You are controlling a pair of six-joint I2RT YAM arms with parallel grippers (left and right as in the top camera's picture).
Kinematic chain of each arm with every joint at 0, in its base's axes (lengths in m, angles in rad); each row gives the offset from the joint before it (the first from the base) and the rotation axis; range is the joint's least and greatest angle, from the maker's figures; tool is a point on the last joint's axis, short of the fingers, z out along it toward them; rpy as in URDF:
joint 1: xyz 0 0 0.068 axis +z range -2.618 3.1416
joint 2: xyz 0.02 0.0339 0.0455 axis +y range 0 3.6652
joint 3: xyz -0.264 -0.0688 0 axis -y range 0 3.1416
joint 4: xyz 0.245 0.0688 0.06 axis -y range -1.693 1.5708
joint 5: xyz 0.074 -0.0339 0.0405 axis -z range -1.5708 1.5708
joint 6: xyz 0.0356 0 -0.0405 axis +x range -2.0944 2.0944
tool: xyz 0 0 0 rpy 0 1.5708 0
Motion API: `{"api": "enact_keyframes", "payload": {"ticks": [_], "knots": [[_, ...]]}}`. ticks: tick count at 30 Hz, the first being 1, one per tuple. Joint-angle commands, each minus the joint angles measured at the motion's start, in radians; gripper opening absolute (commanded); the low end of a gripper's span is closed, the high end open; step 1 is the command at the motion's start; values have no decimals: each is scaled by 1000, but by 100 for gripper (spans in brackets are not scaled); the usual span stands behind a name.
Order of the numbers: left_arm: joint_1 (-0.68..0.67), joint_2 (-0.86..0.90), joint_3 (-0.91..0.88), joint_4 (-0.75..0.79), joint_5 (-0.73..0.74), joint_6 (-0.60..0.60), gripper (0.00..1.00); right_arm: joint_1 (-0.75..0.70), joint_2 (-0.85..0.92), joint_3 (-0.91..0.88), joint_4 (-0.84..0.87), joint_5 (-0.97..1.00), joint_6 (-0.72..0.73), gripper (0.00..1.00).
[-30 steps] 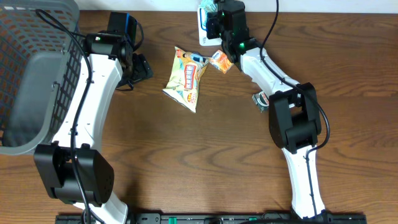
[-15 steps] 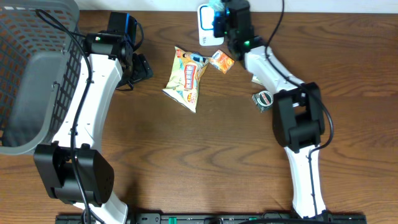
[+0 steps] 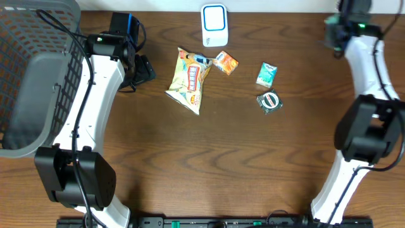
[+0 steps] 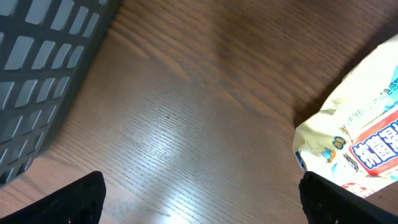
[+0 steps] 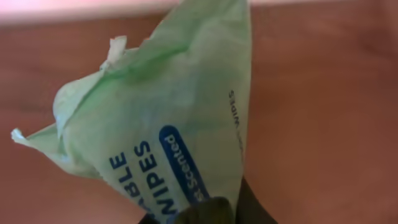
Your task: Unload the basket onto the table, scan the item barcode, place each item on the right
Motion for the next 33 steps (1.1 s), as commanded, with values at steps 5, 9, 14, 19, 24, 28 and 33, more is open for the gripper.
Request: {"api": "enact_keyframes", "payload": {"ticks": [5, 9, 14, 19, 24, 28, 33], "knots": [[3, -5, 3, -4, -13, 17, 98, -188, -10, 6, -117, 98, -48, 99], [3, -5, 3, -4, -13, 17, 98, -219, -10, 6, -172, -180, -48, 99], [3, -5, 3, -4, -13, 17, 98, -197, -10, 6, -185, -582, 3, 99], [3, -5, 3, -4, -13, 17, 98, -119, -10, 6, -373, -987, 108, 99], [3, -5, 3, -4, -13, 17, 98, 2, -10, 5, -539, -938, 108, 99], [3, -5, 3, -4, -13, 17, 98, 113, -10, 5, -517, -756, 132, 99], [3, -5, 3, -4, -13, 17, 98, 198, -9, 5, -470, -573, 346, 99]]}}
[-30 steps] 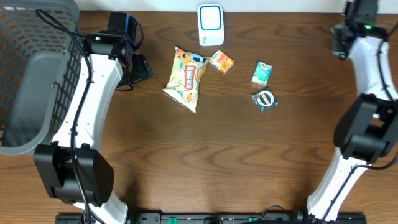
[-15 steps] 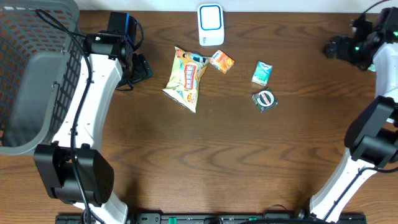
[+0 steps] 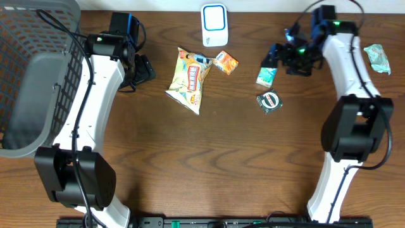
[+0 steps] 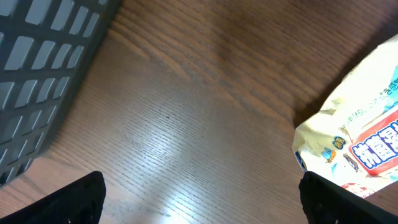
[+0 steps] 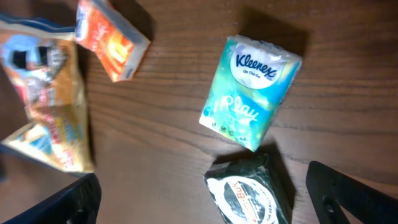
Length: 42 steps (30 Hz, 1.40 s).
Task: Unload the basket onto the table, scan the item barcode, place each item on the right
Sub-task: 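Move the right gripper over the teal Kleenex pack near the scanner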
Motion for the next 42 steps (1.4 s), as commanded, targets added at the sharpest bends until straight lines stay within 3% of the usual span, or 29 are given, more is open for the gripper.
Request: {"api": "enact_keyframes", "payload": {"ticks": [1, 10, 14, 20, 25, 37, 42], "knots": [[3, -5, 3, -3, -13, 17, 98, 41, -10, 5, 27, 133, 155, 99], [3, -5, 3, -3, -13, 17, 98, 172, -10, 5, 40, 137, 104, 99], [3, -5, 3, -3, -13, 17, 98, 209, -10, 5, 43, 222, 105, 91], [3, -5, 3, -3, -13, 17, 98, 230, -9, 5, 56, 291, 170, 87], [3, -5, 3, -3, -13, 17, 98, 229, -9, 5, 90, 290, 180, 68], [3, -5, 3, -3, -13, 17, 98, 242, -9, -12, 155, 476, 233, 64], [3, -5, 3, -3, -13, 17, 97, 241, -9, -104, 266, 503, 248, 61]]}}
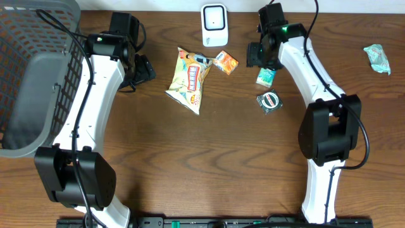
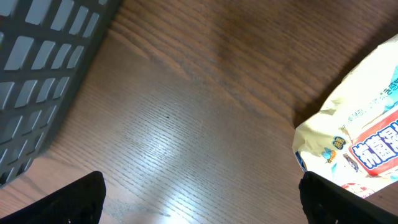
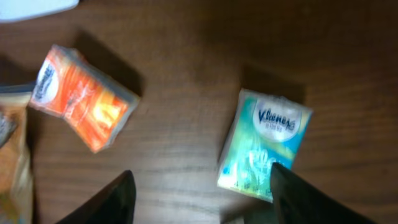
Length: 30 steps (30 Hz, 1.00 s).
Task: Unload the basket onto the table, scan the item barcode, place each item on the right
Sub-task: 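Move the right gripper over the teal Kleenex pack near the scanner, then lower the right gripper and pinch the teal Kleenex pack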
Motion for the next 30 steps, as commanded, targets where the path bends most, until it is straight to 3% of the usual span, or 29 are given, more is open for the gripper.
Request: {"api": "enact_keyframes", "payload": {"ticks": [1, 4, 10, 12, 16, 17, 19, 20, 25, 30], "knots": [[3, -5, 3, -4, -13, 17, 98, 6, -9, -79, 68, 41, 27, 61], [3, -5, 3, -4, -13, 17, 98, 8, -9, -155, 142, 71, 27, 57], [3, -5, 3, -4, -13, 17, 98, 8, -9, -261, 247, 109, 23, 58], [3, -5, 3, -4, -13, 17, 98, 8, -9, -314, 286, 109, 23, 51], [3, -5, 3, -4, -13, 17, 98, 8, -9, -364, 318, 113, 23, 49], [3, -5, 3, -4, -13, 17, 98, 7, -9, -366, 304, 113, 22, 34], [3, -5, 3, -4, -13, 17, 98, 7, -10, -364, 289, 113, 6, 17], [3, -5, 3, -4, -13, 17, 97, 7, -10, -360, 272, 112, -4, 1], [3, -5, 3, -4, -13, 17, 98, 7, -35, -296, 154, -23, -49, 1], [3, -5, 3, -4, -13, 17, 98, 7, -134, -269, 63, -360, -154, 1]]}}
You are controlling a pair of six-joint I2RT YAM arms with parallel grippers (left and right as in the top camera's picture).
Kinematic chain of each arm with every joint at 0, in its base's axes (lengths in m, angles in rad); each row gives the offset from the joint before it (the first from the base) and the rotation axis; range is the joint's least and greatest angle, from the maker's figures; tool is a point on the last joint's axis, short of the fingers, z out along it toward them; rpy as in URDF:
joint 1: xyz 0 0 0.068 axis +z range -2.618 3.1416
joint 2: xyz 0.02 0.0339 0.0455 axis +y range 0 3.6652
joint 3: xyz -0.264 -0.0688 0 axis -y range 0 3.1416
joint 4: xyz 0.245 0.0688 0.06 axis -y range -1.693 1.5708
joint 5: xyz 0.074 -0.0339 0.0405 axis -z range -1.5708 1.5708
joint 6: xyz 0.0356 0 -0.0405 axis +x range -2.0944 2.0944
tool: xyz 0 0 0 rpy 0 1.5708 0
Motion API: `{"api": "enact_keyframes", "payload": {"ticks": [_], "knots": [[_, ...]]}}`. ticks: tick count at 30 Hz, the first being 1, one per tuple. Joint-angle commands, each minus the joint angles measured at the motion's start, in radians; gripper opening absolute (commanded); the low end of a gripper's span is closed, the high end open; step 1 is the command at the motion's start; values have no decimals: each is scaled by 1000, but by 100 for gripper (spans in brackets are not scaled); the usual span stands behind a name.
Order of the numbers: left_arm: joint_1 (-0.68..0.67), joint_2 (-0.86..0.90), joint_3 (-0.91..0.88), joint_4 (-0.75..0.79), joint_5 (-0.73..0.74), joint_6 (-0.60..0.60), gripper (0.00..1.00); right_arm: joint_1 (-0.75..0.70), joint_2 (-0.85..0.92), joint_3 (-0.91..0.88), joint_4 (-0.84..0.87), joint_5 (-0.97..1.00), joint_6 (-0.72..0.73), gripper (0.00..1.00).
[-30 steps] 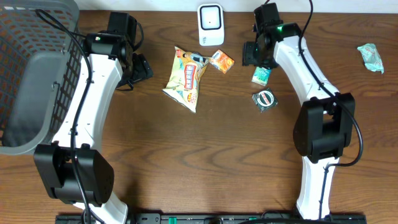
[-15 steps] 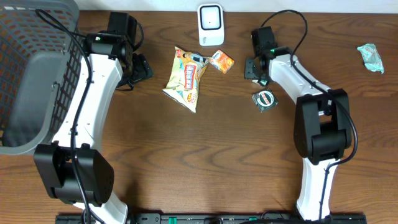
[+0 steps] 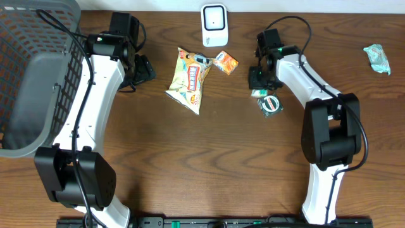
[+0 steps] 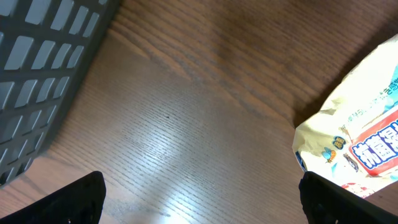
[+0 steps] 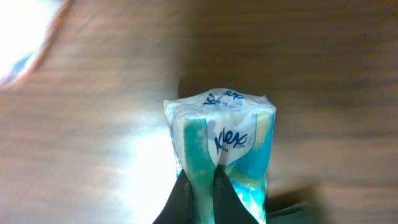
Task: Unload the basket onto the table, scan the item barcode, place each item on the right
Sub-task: 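Lower the right gripper and pinch the teal Kleenex pack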
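Note:
My right gripper [image 3: 259, 80] is down at the table and shut on a teal and white Kleenex tissue pack [image 5: 219, 140]. In the right wrist view the dark fingertips [image 5: 184, 200] pinch the pack's near end. From overhead the gripper hides most of the pack. The white barcode scanner [image 3: 214, 25] stands at the back centre. Beside the basket, my left gripper [image 4: 199, 205] is open over bare wood, with nothing between its fingers.
A yellow snack bag [image 3: 189, 78] and a small orange pack [image 3: 225, 62] lie left of the right gripper. A round black item [image 3: 270, 102] lies just in front of it. A green wipes pack [image 3: 376, 57] sits far right. A grey basket [image 3: 28, 76] fills the left.
My right gripper was open above the Kleenex pack and a little further back. Now it is lower and shut on the pack. The left arm has not moved.
My right gripper first held the green wipes pack at the far right. Then the wipes lay on the table there and the gripper was open near the Kleenex pack. It then stood open over that pack and now grips it.

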Motion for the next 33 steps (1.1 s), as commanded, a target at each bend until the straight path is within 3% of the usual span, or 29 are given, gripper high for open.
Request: {"api": "enact_keyframes", "payload": {"ticks": [1, 9, 15, 20, 23, 25, 26, 27, 28, 33], "knots": [[3, -5, 3, -4, -13, 17, 98, 5, -98, 18, -41, -317, -89, 1], [3, -5, 3, -4, -13, 17, 98, 7, -148, -32, -113, -703, -165, 1], [3, -5, 3, -4, -13, 17, 98, 8, -148, -246, 41, -919, -178, 1], [3, -5, 3, -4, -13, 17, 98, 6, -148, -430, 275, -891, -44, 1], [3, -5, 3, -4, -13, 17, 98, 5, -148, -449, 288, -623, 39, 4], [3, -5, 3, -4, -13, 17, 98, -1, -149, -444, 285, -544, 50, 4], [3, -5, 3, -4, -13, 17, 98, -12, -149, -430, 265, -517, 49, 8], [3, -5, 3, -4, -13, 17, 98, -26, -149, -410, 239, -512, 49, 27], [3, -5, 3, -4, -13, 17, 98, -36, -149, -393, 221, -513, 49, 34], [3, -5, 3, -4, -13, 17, 98, -88, -153, -200, -26, -467, -18, 31]]}}
